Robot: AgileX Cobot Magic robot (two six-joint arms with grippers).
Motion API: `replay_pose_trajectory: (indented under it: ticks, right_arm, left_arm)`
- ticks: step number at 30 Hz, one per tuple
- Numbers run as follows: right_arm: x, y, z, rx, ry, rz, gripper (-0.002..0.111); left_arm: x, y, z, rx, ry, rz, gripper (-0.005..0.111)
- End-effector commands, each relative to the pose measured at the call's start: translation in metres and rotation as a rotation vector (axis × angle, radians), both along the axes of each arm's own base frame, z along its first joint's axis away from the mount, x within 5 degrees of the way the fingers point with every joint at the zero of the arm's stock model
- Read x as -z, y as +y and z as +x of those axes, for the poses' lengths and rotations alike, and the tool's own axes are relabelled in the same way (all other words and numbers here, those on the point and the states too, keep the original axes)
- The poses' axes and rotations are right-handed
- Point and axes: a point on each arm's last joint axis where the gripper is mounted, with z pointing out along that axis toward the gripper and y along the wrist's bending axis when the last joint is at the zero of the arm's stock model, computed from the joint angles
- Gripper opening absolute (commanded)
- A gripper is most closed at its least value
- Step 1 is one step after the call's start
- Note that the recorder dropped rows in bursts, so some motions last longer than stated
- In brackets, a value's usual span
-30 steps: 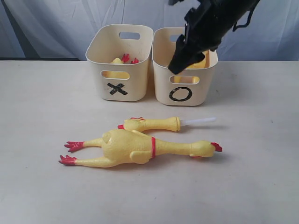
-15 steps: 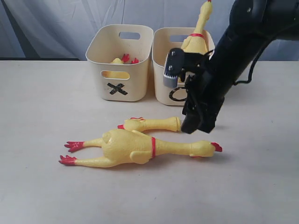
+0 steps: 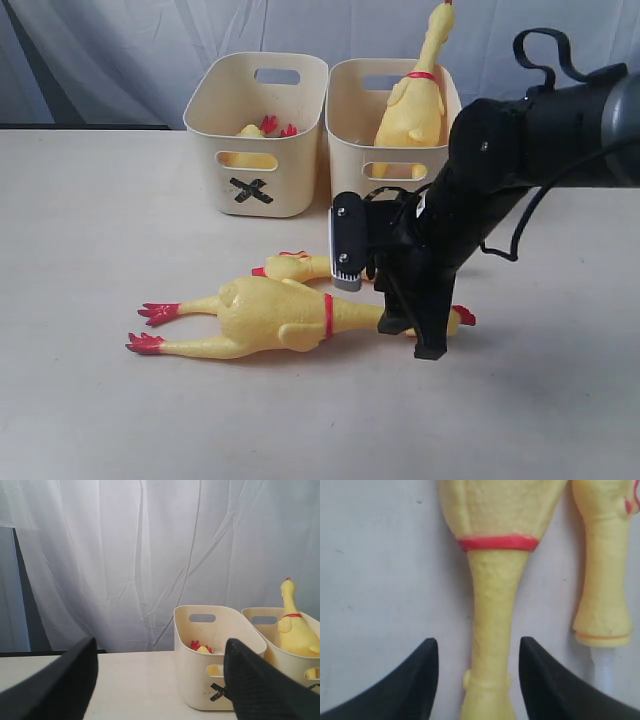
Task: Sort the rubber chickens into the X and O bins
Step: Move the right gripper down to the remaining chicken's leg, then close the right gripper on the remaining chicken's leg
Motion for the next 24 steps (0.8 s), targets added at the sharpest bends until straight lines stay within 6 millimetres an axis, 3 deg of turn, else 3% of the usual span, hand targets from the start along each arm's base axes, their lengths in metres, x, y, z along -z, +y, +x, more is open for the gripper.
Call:
replay_pose_trajectory:
  ticks: [1,17,24]
  right_arm:
    - [0.007,0.002,0.005,-0.001,-0.036,0.002,0.047]
    - [0.046,0.006,0.015,0.021,-0.022,-0.023,0.047]
    - [0.048,0.006,0.017,0.024,-0.029,-0.023,0.047]
  left_arm:
    - [0.001,0.001,-0.001,-0.005,0.001,-0.001,0.067]
    - [0.001,0.001,-0.001,-0.005,0.001,-0.001,0.067]
    - [0.001,0.001,-0.001,-0.005,0.001,-0.001,0.067]
